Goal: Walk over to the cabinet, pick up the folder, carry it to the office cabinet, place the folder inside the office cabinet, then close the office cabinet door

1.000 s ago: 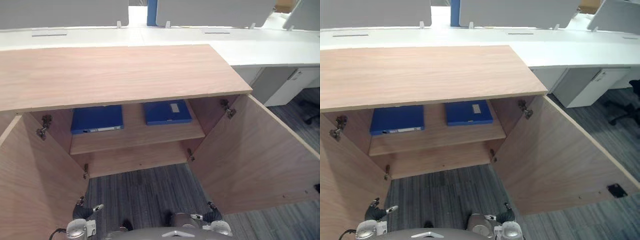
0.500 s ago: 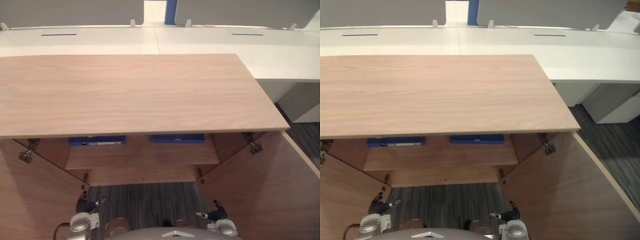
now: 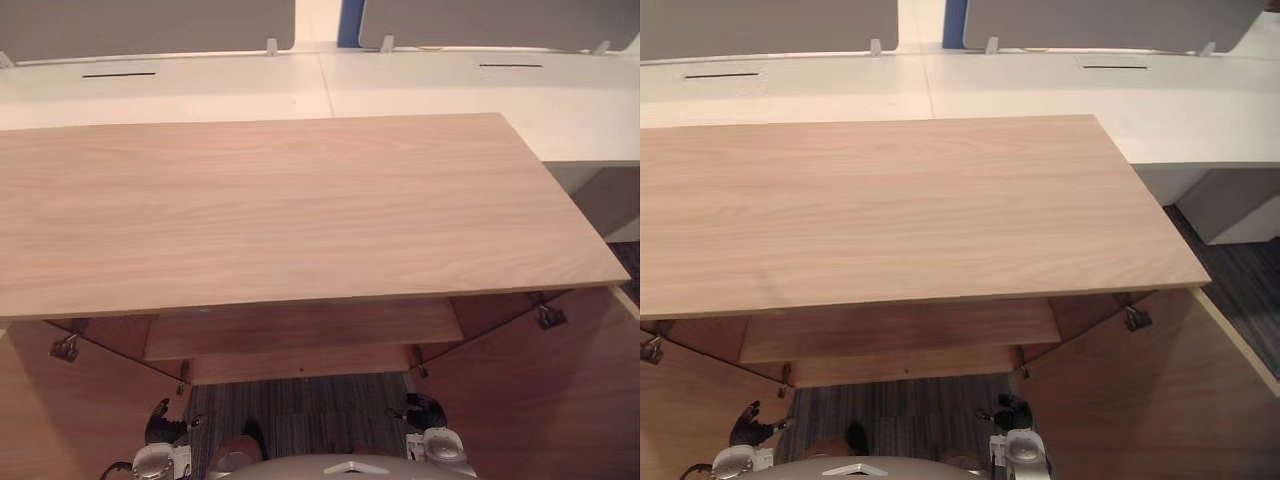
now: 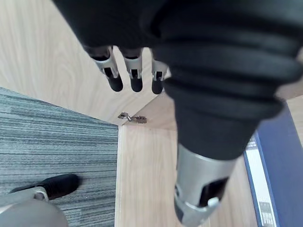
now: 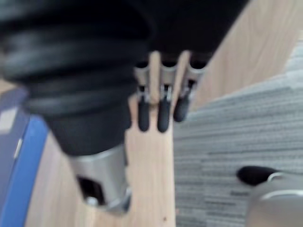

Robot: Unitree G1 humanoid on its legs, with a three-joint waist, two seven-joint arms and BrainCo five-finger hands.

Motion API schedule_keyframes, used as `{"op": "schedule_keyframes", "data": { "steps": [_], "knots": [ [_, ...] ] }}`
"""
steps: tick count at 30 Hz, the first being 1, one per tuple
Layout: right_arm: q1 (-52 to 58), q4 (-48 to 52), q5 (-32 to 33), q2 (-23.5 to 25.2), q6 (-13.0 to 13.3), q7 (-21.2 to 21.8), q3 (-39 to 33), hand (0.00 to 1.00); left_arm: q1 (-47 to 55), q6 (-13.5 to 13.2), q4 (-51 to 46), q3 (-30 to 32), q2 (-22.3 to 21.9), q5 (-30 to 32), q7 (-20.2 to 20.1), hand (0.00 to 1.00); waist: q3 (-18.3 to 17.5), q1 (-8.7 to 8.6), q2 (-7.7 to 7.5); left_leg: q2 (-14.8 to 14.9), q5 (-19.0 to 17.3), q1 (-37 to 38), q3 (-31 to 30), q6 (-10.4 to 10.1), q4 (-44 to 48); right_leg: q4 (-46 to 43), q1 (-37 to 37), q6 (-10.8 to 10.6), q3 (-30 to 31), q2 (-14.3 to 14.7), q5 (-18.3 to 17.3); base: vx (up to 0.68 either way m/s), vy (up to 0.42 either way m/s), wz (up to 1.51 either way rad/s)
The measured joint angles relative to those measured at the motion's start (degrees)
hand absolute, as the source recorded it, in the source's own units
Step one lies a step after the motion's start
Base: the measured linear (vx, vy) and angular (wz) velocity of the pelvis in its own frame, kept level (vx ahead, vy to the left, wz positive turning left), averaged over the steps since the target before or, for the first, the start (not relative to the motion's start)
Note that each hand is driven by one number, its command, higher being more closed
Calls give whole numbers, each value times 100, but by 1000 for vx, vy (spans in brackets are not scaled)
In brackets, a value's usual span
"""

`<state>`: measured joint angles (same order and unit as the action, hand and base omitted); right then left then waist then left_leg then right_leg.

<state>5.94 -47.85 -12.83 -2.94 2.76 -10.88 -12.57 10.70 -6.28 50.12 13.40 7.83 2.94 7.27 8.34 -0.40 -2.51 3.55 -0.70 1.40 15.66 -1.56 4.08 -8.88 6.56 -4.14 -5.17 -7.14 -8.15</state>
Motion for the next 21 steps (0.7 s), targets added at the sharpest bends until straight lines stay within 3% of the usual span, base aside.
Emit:
{"op": "schedule_keyframes", "data": {
  "steps": [6, 10, 11, 13, 14, 15, 17, 18, 21],
  "knots": [
    [216, 633, -111, -69, -7, -48, 51, 100, 35, -1, -5, -6, 3, 32, -2, 0, -45, -19, 77, -65, 541, 389, -4, 76, -896, 102, -2, -31, 6, 31, 33, -146, -15, -10],
    [313, 1454, -163, -265, -5, -47, 143, 100, 235, -3, -24, -33, -6, 79, -6, 0, -48, -48, 190, -100, 573, 334, -24, 86, -909, 90, -83, -85, 6, 18, -61, -208, 15, 0],
    [336, 1774, -255, -355, -4, -49, 173, 100, 358, -3, -86, -76, 3, 89, -7, 0, -73, -53, 246, -114, 557, 202, -81, 100, -909, 91, -195, -78, 2, 19, -73, -153, 57, 8],
    [352, 2228, -345, -442, 80, -66, 292, 100, 441, -30, -235, -124, 11, 119, -8, 0, -203, -56, 156, -208, 519, -86, -153, 182, -784, 151, -470, -32, 56, -101, -91, -92, 99, -2],
    [300, 2449, -383, -604, 115, -66, 338, 100, 494, -50, -225, -131, 3, 120, -9, 0, -179, 24, 214, -187, 317, -310, -175, 229, -220, 157, -610, -5, 143, -63, -73, 3, 81, -20],
    [219, 2560, -450, -633, 140, -71, 380, 100, 523, -50, -222, -136, 41, 120, -2, 0, -137, 43, 304, -192, 172, -376, -196, 288, -241, 128, -686, 21, 153, -29, -54, -10, 56, -14],
    [166, 2677, -560, -656, 172, -98, 536, 100, 560, -71, -240, -221, 118, 118, 9, 0, -89, 39, 292, -255, 167, -586, -196, 280, -275, 93, -902, 30, 148, -82, -48, -56, 75, 11],
    [-10, 2676, -563, -667, 204, -100, 594, 100, 470, -97, -252, -229, 127, 108, 10, 0, -49, 41, 245, -265, 167, -815, -197, 281, -172, 13, -1118, 43, 149, -104, -39, -63, 87, 15],
    [-733, 2676, -564, -891, 218, -183, 865, 100, 194, -168, -464, -229, 130, 51, 13, 0, 286, 41, 301, -241, 152, -1571, -273, 302, 424, -409, -1752, 131, 144, -162, 143, -98, 54, 15]
  ]
}}
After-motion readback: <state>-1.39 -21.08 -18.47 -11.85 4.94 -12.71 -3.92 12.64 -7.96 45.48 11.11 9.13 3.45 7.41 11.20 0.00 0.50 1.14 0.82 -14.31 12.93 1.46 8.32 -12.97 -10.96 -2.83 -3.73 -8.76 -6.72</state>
